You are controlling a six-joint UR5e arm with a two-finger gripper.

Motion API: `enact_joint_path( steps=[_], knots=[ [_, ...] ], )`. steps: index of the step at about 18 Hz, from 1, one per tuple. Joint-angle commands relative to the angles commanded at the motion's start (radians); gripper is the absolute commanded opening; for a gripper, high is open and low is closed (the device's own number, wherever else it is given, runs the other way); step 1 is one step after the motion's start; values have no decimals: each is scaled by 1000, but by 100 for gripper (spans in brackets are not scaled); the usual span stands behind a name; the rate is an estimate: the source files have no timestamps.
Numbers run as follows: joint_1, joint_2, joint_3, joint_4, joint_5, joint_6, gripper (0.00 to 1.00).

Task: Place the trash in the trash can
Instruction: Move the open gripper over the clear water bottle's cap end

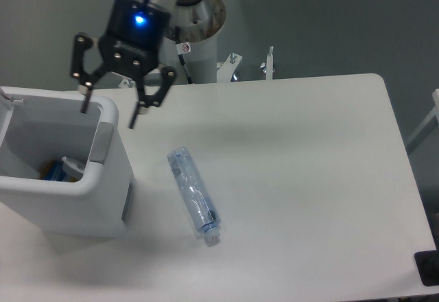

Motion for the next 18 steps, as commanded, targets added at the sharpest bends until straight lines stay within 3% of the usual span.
enact_joint_path(
  steps=[4,12,18],
  knots=[
    [49,-81,31,0,6,0,99],
    [71,-209,48,-12,66,0,100],
    [69,-267,68,-41,117,0,100]
  ],
)
